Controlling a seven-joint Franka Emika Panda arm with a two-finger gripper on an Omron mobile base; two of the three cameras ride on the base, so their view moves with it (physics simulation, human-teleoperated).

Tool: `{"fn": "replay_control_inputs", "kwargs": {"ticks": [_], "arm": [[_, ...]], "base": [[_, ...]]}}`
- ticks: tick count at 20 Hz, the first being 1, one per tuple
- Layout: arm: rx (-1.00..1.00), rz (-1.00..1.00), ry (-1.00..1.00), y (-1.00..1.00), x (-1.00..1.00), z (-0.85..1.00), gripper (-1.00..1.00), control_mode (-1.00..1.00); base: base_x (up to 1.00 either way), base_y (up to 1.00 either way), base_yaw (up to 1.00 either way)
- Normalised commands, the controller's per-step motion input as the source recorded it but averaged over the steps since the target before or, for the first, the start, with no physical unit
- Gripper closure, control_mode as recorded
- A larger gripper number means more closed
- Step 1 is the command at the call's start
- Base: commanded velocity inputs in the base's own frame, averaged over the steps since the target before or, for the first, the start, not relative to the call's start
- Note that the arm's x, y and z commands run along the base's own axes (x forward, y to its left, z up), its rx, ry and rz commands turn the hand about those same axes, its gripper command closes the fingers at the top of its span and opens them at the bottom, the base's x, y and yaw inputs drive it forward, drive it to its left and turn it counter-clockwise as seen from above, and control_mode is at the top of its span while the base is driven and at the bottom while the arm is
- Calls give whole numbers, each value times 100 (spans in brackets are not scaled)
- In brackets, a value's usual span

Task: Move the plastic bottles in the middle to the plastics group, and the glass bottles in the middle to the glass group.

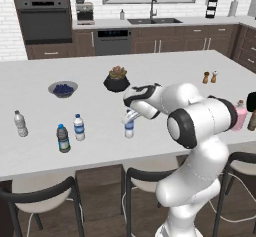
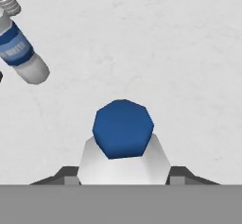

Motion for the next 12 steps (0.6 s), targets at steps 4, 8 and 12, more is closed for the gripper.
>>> {"fn": "replay_control_inputs", "kwargs": {"ticks": [4,8,12], "arm": [[0,34,0,50,-57,14,100,-100],[0,29,2,54,-44,23,100,-100],[0,22,4,59,-23,12,100,-100]], "base": [[0,0,0],[0,0,0],[0,0,0]]}}
